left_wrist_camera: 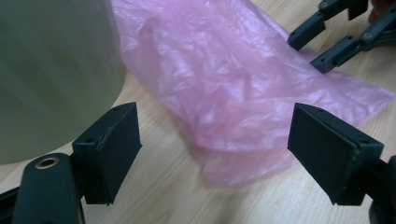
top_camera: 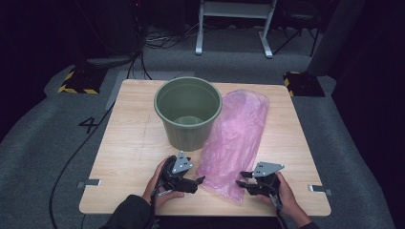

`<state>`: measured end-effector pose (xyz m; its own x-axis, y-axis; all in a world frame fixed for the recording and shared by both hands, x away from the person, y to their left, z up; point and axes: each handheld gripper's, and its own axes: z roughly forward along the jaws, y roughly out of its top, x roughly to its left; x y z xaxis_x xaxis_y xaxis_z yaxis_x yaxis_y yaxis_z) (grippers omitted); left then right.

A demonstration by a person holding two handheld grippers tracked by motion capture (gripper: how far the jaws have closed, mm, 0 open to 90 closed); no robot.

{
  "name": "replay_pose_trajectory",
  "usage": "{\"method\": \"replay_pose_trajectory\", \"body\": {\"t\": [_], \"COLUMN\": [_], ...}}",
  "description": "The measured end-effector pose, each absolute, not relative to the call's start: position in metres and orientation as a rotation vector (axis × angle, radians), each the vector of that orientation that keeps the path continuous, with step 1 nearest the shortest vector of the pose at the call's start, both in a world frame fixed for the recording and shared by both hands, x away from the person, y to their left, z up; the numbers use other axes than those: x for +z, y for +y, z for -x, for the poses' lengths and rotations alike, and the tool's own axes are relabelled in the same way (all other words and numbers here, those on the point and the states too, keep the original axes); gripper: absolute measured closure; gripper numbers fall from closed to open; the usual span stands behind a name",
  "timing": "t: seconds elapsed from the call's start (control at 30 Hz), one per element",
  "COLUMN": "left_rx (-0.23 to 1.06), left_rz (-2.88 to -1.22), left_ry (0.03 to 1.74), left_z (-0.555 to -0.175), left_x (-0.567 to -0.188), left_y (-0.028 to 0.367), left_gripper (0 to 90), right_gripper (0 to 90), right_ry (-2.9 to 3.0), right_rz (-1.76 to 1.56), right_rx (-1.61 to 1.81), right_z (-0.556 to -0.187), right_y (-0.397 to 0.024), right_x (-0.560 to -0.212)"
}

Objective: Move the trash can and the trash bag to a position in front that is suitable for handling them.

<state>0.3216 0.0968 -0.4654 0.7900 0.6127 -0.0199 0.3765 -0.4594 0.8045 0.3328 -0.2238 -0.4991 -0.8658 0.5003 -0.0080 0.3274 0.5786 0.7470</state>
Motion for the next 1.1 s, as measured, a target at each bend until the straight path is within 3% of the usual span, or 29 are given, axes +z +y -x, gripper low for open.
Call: {"method": "replay_pose_trajectory", "body": {"t": [0.2,0.33,0.5,0.7,1.1], "left_rx": [0.337,0.334,0.327,0.347,0.33], "left_rz": [-2.163,-2.192,-2.213,-2.233,-2.23], "left_ry": [0.737,0.774,0.826,0.846,0.799], "left_z": [-0.326,-0.334,-0.342,-0.345,-0.353], "left_x": [-0.479,-0.49,-0.499,-0.5,-0.503], "left_y": [0.086,0.088,0.093,0.094,0.125], "left_gripper": [16.7,22.7,27.1,23.9,18.5], "right_gripper": [55.8,51.9,41.3,35.8,34.2], "right_ry": [2.601,2.607,2.615,2.592,2.401], "right_rz": [-0.663,-0.652,-0.635,-0.628,-0.796], "right_rx": [1.164,1.167,1.162,1.204,1.195], "right_z": [-0.333,-0.332,-0.33,-0.329,-0.352], "right_y": [-0.212,-0.206,-0.203,-0.213,-0.265], "right_x": [-0.499,-0.5,-0.499,-0.491,-0.47]}}
